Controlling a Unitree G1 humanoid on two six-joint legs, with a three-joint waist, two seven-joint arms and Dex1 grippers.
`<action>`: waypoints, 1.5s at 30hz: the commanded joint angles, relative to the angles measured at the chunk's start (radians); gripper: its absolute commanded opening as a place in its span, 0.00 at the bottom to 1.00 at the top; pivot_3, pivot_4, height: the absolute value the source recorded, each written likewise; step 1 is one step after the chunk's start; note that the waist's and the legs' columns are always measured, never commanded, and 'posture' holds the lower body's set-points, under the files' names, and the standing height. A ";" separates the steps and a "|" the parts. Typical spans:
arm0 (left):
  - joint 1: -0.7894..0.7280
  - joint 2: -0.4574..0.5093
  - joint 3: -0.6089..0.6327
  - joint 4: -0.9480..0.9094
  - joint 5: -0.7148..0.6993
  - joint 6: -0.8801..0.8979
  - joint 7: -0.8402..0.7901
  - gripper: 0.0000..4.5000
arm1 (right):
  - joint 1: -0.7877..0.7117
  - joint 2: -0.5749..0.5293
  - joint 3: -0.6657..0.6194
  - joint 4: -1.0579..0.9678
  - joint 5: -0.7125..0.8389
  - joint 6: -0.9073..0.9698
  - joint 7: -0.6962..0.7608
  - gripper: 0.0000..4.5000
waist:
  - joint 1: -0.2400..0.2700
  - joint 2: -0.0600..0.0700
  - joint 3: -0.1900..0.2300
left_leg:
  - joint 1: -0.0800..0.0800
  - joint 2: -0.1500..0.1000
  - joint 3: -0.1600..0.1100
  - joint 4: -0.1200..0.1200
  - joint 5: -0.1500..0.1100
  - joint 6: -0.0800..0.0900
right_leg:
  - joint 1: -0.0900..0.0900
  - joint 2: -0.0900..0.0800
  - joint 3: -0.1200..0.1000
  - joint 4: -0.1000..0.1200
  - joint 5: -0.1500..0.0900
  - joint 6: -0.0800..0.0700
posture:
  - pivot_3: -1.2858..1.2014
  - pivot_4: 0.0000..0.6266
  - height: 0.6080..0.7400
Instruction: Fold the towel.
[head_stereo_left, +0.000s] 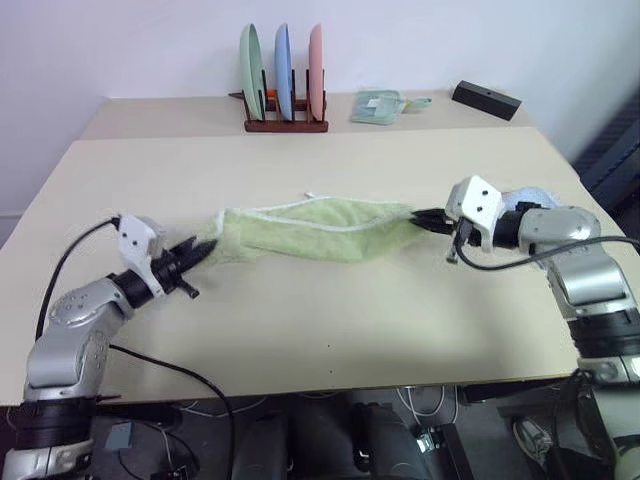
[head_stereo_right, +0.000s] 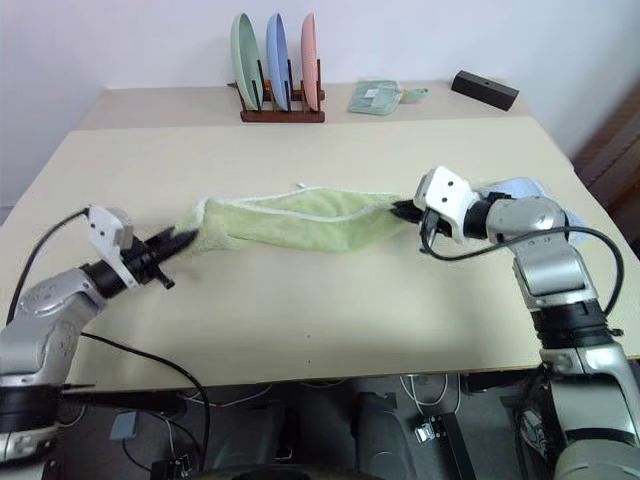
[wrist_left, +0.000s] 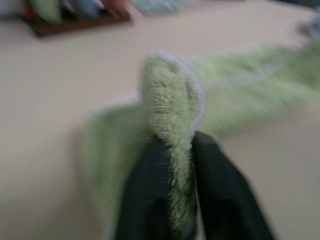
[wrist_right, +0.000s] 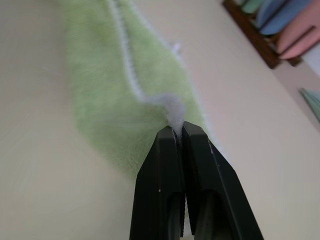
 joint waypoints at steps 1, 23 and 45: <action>0.042 0.048 0.004 -0.084 -0.023 0.048 -0.044 0.54 | 0.022 -0.032 -0.013 -0.054 0.005 0.009 0.029 0.00 | -0.002 0.000 0.000 | 0.000 0.000 0.000 0.000 0.000 0.000 | 0.000 0.000 0.000 0.000 0.000 0.000 | 0.52 0.24 1.00; 0.020 0.069 -0.312 -0.341 0.348 0.274 0.276 0.86 | 0.057 -0.018 0.001 -0.034 -0.010 -0.006 0.041 0.00 | -0.002 0.000 0.000 | 0.004 0.000 0.000 -0.001 0.000 0.001 | 0.004 0.002 0.000 -0.002 0.000 0.000 | 0.52 0.24 1.00; 0.080 0.128 -0.136 -0.382 0.297 0.306 0.178 0.00 | 0.056 -0.021 0.008 -0.042 0.015 -0.006 0.088 0.00 | -0.002 0.000 0.000 | 0.008 0.001 0.000 -0.002 0.000 0.001 | 0.008 0.001 0.000 -0.003 0.000 0.000 | 0.52 0.24 1.00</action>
